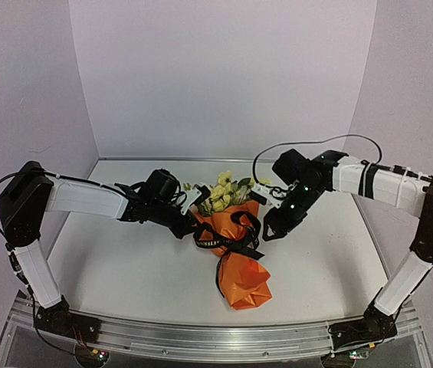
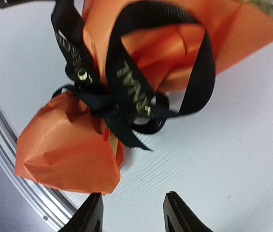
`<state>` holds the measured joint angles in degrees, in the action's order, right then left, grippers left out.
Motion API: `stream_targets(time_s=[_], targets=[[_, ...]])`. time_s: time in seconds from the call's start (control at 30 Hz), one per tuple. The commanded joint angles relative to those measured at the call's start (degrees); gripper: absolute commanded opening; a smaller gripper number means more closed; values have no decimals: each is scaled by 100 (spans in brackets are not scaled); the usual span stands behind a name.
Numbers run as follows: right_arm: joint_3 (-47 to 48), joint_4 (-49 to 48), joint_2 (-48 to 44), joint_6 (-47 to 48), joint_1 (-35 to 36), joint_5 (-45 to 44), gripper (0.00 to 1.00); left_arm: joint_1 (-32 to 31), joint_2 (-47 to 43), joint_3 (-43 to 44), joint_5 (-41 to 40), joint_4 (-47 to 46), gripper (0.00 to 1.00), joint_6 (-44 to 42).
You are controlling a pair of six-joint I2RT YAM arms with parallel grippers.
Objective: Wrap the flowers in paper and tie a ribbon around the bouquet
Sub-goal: Cross the half-tied ribbon over the folded bouquet.
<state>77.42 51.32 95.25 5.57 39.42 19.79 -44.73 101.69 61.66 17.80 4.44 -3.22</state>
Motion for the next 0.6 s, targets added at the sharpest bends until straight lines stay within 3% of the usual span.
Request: stream_targets(time_s=[0.0, 0.27, 0.57], targets=[[-1057, -1694, -197, -508, -216, 1152, 44, -27, 53, 260, 18, -39, 0, -92], [-1664, -3444, 408, -1264, -416, 1587, 42, -27, 14, 279, -4, 20, 0, -77], [-1871, -3763, 563, -1210, -523, 1702, 49, -27, -43, 293, -36, 135, 0, -73]])
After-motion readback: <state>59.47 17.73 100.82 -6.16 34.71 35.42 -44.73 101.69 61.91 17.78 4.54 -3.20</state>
